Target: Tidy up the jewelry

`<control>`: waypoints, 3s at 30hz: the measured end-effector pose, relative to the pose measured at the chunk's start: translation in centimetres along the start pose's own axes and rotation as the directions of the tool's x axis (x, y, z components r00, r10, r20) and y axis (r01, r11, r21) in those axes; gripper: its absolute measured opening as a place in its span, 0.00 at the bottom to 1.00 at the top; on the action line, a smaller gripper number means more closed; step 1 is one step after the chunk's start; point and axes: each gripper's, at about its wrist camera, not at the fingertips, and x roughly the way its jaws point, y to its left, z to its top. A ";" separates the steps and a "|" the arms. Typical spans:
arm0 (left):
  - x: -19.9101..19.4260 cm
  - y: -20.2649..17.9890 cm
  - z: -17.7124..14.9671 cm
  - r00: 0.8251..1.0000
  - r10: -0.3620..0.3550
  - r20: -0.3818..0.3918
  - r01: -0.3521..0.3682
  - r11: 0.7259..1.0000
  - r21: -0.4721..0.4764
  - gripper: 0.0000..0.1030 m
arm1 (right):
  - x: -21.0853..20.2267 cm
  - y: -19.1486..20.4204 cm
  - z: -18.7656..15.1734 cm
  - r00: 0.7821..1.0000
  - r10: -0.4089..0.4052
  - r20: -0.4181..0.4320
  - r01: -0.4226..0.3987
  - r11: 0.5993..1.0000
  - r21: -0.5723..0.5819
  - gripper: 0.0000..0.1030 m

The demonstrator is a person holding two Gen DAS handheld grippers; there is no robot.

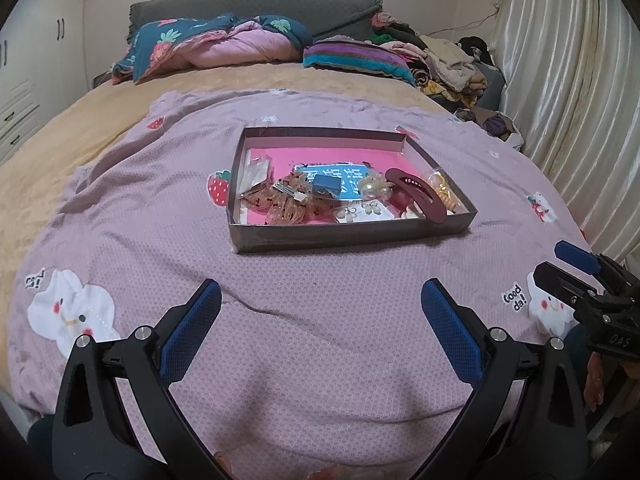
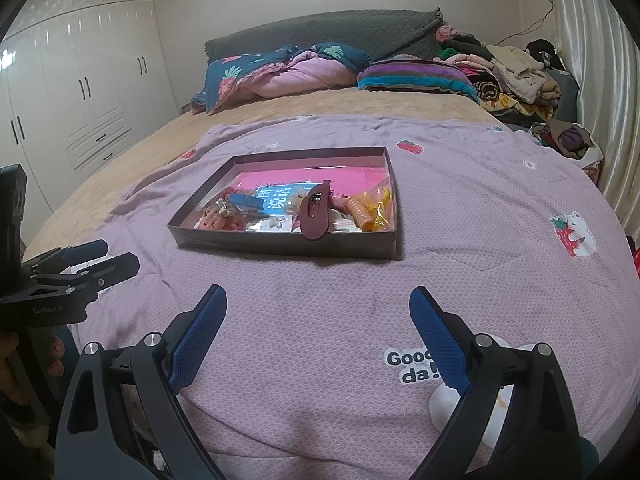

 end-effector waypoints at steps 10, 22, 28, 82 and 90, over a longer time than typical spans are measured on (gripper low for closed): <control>-0.1 0.0 0.0 1.000 0.001 0.001 -0.001 1.000 0.000 0.91 | 0.0 0.0 0.0 1.000 0.000 0.000 0.000 1.000 -0.002 0.89; -0.1 -0.1 0.0 1.000 0.003 0.001 -0.003 1.000 0.000 0.91 | 0.0 0.1 0.0 1.000 -0.001 0.000 0.001 1.000 -0.004 0.89; -0.1 -0.1 0.0 1.000 0.006 0.000 -0.006 1.000 -0.002 0.91 | 0.0 0.1 0.0 1.000 -0.002 0.001 0.002 1.000 -0.005 0.89; -0.5 0.6 -0.5 0.999 0.050 -0.018 -0.050 0.999 0.011 0.91 | -0.4 0.1 0.4 1.000 -0.015 0.001 0.015 1.000 -0.013 0.89; -0.4 1.2 -0.6 0.997 0.062 -0.037 -0.061 0.998 0.002 0.91 | -0.3 -0.8 0.4 0.999 -0.046 -0.001 0.046 0.999 0.005 0.89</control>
